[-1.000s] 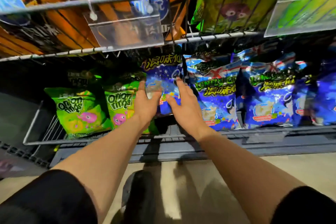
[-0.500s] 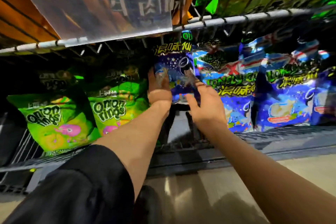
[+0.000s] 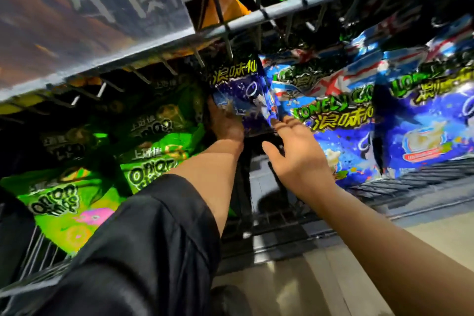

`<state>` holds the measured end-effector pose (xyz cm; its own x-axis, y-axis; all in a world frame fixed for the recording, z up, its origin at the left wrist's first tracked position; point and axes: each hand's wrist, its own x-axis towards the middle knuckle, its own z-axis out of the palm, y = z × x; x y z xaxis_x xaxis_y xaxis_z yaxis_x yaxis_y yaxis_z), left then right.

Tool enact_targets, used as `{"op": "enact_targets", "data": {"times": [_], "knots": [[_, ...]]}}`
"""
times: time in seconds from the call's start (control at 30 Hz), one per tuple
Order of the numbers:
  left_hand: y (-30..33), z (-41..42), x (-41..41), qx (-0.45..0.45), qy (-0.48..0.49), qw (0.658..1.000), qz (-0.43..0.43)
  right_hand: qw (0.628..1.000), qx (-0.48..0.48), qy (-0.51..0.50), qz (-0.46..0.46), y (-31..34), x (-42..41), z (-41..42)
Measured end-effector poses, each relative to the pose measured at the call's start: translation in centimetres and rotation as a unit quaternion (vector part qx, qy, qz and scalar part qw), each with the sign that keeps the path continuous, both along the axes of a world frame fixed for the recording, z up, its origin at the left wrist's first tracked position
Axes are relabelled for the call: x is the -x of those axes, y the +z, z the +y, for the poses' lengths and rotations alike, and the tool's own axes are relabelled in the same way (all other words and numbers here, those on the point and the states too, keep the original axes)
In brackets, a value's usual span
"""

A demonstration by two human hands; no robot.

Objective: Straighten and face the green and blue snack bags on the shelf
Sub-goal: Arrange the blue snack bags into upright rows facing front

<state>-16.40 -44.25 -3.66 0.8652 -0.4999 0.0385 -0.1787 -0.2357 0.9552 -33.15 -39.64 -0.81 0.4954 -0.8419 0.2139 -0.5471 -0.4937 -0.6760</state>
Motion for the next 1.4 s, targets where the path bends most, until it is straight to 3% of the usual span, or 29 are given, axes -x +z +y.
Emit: {"op": "enact_targets", "data": {"times": [0.2, 0.27, 0.33, 0.4, 0.43, 0.47, 0.5, 0.57, 0.7, 1.0, 1.07, 1.13, 1.2, 1.3, 1.4], "knots": [[-1.8, -1.3, -2.1, -0.048, -0.005, 0.999, -0.004, 1.0, 0.014, 0.002, -0.014, -0.7, 0.4, 0.4], [-1.0, -0.2, 0.4, -0.088, 0.04, 0.992, -0.078, 0.997, 0.053, -0.032, -0.043, -1.1, 1.1, 0.7], [-1.1, 0.9, 3.1, -0.09, 0.086, 0.969, -0.214, 0.986, 0.117, -0.1, -0.063, -1.0, 2.0, 0.9], [-2.2, 1.4, 4.3, -0.11, 0.024, 0.932, -0.345, 0.968, 0.175, -0.179, -0.036, -1.0, 3.3, 0.8], [-2.8, 1.6, 4.7, -0.185, -0.04, 0.905, -0.381, 0.958, 0.193, -0.21, -0.015, -1.0, 3.8, 0.7], [-3.6, 1.4, 4.6, -0.248, -0.084, 0.878, -0.4, 0.953, 0.198, -0.23, 0.007, -1.3, 4.1, 0.5], [-3.7, 1.4, 4.3, -0.269, -0.107, 0.873, -0.392, 0.953, 0.191, -0.235, 0.022, -1.6, 4.3, 0.4], [-3.6, 1.0, 3.7, -0.267, -0.129, 0.873, -0.388, 0.962, 0.164, -0.211, 0.048, -2.2, 4.3, 0.2], [-3.2, -0.4, 1.8, -0.326, -0.18, 0.827, -0.422, 0.974, 0.12, -0.166, 0.099, -2.8, 4.2, -0.4], [-0.2, 2.5, 3.9, -0.346, -0.169, 0.843, -0.376, 0.983, 0.113, -0.124, 0.077, -2.6, 5.8, 0.4], [1.6, 4.5, 5.6, -0.333, -0.16, 0.879, -0.303, 0.986, 0.091, -0.111, 0.083, -2.0, 7.1, 0.9], [3.5, 6.7, 8.0, -0.281, -0.096, 0.926, -0.232, 0.988, 0.07, -0.095, 0.102, -1.0, 8.6, 1.5], [5.1, 8.1, 10.8, -0.196, -0.032, 0.95, -0.243, 0.988, 0.09, -0.079, 0.094, 0.4, 10.7, 1.9], [7.3, 8.5, 16.7, -0.041, -0.008, 0.963, -0.268, 0.987, 0.103, -0.073, 0.103, 2.2, 15.2, 1.3], [8.3, 7.3, 23.3, 0.061, -0.094, 0.95, -0.29, 0.981, 0.106, -0.116, 0.117, 3.4, 20.7, -0.9]]}}
